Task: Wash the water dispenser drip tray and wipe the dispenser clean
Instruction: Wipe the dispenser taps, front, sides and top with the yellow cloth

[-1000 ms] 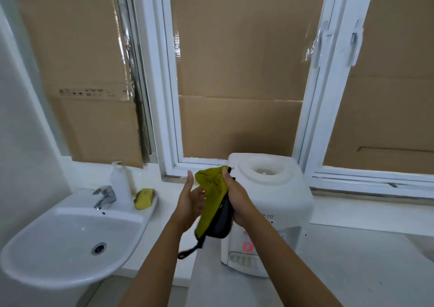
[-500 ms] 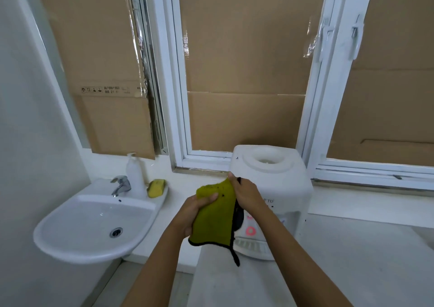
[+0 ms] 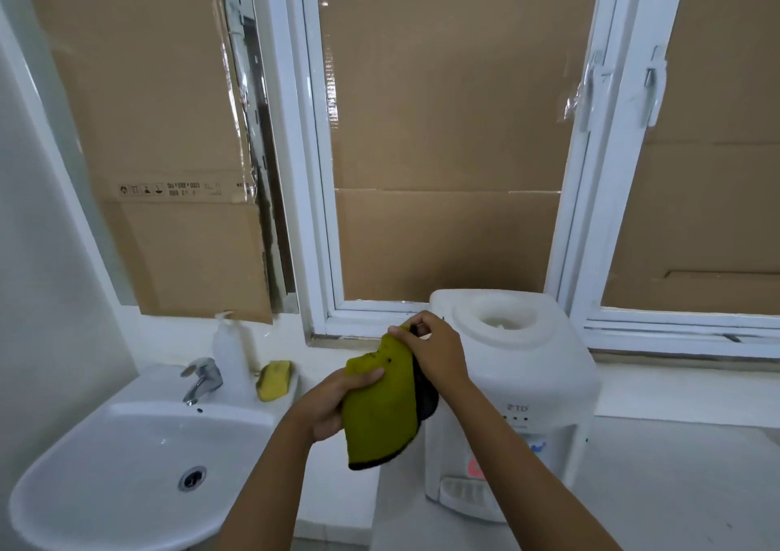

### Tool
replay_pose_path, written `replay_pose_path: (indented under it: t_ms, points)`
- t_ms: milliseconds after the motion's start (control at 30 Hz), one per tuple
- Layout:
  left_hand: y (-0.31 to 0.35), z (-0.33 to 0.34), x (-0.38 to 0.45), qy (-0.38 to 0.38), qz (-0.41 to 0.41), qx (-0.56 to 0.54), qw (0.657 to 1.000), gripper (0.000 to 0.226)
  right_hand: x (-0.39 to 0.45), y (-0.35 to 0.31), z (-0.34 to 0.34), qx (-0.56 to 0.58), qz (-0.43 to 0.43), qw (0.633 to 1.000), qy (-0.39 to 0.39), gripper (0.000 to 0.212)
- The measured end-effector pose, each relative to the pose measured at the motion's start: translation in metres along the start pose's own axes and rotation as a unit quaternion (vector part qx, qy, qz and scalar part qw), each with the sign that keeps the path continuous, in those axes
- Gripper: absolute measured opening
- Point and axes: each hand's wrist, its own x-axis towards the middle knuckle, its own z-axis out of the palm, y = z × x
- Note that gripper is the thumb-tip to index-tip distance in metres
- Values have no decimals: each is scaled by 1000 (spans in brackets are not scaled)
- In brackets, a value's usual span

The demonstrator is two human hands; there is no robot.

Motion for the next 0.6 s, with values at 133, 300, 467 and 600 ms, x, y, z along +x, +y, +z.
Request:
replay_pose_path:
  t_ms: [133, 300, 467, 600]
  points:
    - [22, -20, 41, 19, 9, -52, 998, 29, 25, 8, 14, 33, 8, 999, 42, 23]
    - [33, -9, 103, 97, 18, -57, 993, 22, 39, 23, -13, 24, -29, 985, 168, 15]
    - [26, 44, 154, 153, 21, 67, 986, 32, 40, 36, -62, -14, -42, 965, 258, 16]
    - [14, 94, 175, 177, 28, 130, 975, 68, 39, 48, -91, -36, -41, 959, 277, 18]
